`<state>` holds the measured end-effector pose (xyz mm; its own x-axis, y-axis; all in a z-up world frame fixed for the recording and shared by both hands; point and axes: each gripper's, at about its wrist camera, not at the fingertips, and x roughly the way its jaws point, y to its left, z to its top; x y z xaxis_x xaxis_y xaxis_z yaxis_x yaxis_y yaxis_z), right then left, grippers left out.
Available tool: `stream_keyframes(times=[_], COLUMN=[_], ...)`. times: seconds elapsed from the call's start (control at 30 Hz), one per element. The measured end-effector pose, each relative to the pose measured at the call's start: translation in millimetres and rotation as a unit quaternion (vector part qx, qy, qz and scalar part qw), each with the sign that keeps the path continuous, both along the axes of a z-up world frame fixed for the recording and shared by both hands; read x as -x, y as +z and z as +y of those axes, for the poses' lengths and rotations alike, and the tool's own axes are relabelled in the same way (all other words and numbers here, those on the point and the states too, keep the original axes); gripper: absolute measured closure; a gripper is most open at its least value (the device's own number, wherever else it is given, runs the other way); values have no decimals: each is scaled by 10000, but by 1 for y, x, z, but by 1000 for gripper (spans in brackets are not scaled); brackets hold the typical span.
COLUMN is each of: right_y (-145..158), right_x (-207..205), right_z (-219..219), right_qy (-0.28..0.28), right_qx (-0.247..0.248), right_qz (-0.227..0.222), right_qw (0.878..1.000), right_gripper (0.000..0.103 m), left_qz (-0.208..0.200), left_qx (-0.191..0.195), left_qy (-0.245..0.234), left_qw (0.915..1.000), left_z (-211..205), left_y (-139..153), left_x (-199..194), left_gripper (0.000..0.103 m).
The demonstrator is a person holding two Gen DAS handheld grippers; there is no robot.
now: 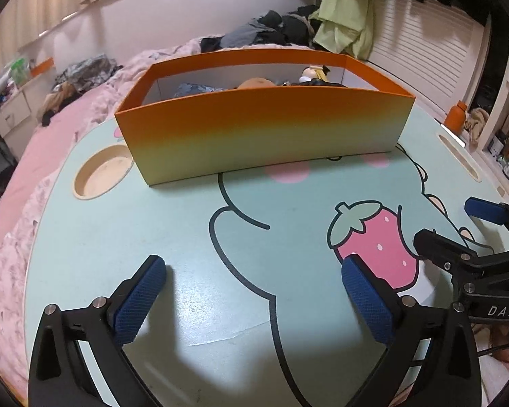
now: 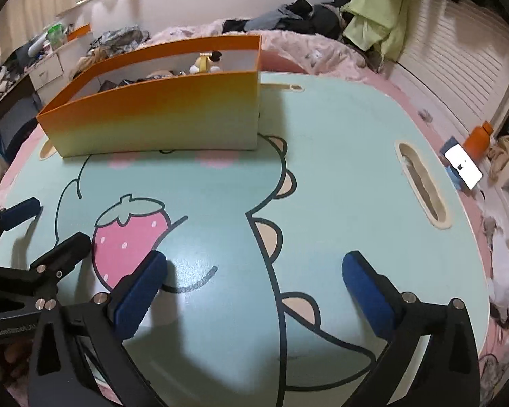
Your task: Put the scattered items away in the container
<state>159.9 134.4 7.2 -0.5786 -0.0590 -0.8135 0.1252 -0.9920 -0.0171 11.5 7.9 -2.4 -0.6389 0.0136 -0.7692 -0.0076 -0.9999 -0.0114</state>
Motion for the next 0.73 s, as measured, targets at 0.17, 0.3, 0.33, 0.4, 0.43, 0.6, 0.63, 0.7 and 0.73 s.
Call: stream_keyframes(times=[0.17,0.3,0.33,0.4,0.43,0.6,0.63,0.7,0.73], right_y=[1,1,1,1,1,1,1,1,1], right_x=[0,-3,-3,-3,-3,-2,-3,-2,-3], right_z=[0,0,0,0,0,0,0,0,0], right_qy=[28,30,31,28,29,29,28,31,31], right_qx=[4,5,4,3,4,4,7,2,2], right_qz=[19,35,35,33,32,34,34,34,35], right_qw=[10000,10000,10000,10000,10000,10000,10000,10000,10000], right_gripper=[0,0,0,0,0,0,0,0,0], left_qz=[44,25,26,28,29,14,15,27,34], left_qx=[1,0,0,1,1,0,-2,-8,-8], left_qy=[-4,-5,-3,-3,-4,-48,-53,-51,-43], left_qw=[10000,10000,10000,10000,10000,10000,10000,10000,10000], left_z=[0,2,2,1,1,2,1,1,1], left_y=[1,0,0,1,1,2,2,2,1], left_x=[-2,2,2,3,3,5,5,6,5], left_gripper=[0,0,0,0,0,0,0,0,0])
